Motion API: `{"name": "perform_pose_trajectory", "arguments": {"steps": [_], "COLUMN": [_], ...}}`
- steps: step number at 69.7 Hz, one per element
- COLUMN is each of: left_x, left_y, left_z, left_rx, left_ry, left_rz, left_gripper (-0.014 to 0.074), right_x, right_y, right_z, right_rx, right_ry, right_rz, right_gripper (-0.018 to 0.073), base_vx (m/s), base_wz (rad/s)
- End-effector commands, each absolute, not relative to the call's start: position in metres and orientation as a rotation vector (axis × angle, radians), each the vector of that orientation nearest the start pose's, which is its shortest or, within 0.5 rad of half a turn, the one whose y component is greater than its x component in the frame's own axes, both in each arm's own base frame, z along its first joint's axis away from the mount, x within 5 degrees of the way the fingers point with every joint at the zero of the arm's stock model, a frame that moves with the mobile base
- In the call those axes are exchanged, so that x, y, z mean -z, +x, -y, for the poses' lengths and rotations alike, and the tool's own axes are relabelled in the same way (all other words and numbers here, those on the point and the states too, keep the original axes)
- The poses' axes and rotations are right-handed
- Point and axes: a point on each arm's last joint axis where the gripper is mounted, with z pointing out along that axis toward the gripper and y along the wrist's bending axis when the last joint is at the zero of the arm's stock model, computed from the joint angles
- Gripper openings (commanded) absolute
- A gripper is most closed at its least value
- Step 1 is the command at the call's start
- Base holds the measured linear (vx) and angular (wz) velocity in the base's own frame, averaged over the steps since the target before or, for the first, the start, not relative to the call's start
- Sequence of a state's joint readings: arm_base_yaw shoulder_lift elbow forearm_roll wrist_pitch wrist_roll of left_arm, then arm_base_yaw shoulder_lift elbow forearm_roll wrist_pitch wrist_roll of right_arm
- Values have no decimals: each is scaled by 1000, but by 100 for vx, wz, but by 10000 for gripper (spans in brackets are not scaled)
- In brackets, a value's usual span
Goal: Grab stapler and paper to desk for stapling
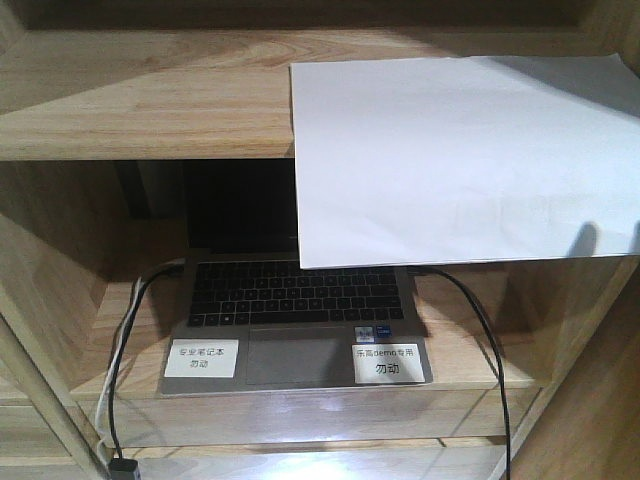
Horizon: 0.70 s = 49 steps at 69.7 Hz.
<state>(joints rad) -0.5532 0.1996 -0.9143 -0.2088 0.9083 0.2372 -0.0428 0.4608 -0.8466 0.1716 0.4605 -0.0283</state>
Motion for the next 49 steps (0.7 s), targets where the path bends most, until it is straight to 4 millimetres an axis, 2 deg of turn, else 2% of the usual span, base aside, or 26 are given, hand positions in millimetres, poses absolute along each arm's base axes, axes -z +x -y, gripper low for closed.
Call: {"name": "perform_pose_trajectory", "arguments": {"steps": [1,49], "left_x": [-419,-419], "left_y": [-25,-25], "left_z": [2,2], "left_rx": [506,506], "left_ry": [615,615], "left_rz": [-1453,-1452], "left_gripper": [-6,-6], "right_x": [-433,-433], "right_y": [68,68], "right_z": [-3,-3], "right_rx": [-112,-112], "right_ry": [76,76], "right_rz": [-1467,-1467], "right_gripper": [239,239], "base_vx": [0,0], "base_wz": [0,0]}}
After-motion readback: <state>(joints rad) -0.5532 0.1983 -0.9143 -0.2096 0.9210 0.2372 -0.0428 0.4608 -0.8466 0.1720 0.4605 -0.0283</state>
